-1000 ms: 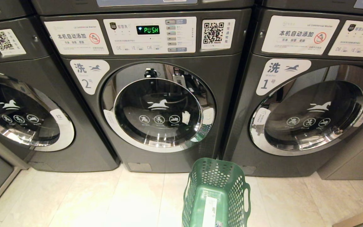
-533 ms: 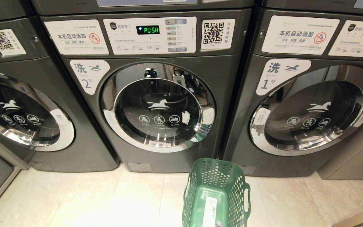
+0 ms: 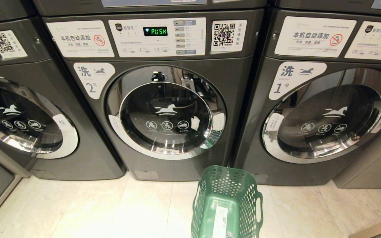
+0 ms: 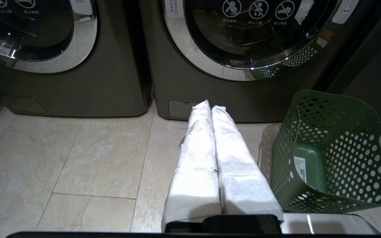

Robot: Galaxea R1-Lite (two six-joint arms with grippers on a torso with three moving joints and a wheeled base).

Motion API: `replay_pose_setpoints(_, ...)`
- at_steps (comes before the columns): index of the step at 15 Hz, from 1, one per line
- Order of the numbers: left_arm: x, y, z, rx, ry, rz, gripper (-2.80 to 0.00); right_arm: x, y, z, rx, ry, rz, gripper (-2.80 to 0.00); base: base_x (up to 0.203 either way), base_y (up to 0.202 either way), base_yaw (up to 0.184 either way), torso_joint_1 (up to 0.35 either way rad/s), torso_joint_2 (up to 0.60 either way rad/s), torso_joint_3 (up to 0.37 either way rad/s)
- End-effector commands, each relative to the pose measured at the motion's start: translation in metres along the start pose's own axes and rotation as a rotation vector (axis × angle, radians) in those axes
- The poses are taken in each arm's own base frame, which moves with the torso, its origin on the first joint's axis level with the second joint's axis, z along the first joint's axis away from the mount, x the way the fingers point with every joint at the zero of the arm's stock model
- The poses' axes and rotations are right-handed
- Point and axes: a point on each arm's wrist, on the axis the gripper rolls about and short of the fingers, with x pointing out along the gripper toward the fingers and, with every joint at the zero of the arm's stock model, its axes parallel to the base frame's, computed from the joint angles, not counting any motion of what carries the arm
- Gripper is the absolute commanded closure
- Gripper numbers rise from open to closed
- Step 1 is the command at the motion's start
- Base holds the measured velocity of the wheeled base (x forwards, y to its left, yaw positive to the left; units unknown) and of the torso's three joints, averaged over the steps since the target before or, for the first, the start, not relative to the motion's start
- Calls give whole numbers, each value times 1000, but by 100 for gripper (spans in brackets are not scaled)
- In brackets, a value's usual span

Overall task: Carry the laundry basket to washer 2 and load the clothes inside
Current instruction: Press the washing machine switch

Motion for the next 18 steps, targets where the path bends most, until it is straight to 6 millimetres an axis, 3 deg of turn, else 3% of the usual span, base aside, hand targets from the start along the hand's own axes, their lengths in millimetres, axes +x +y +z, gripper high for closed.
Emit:
replay_pose_setpoints(1, 0, 0, 0, -1, 2, 1, 0, 0, 0, 0, -2, 2, 2, 0, 0, 0, 0, 0, 0, 0)
replay_pose_setpoints(16, 0, 0, 0, 1, 2, 1, 0, 0, 0, 0, -8, 1, 0, 0, 0, 0, 0, 3, 3, -180)
replay_pose_setpoints(18, 0, 0, -1, 5, 7, 1, 0, -4, -1, 12, -19, -39, -2, 0, 0, 0, 0, 3, 1, -170)
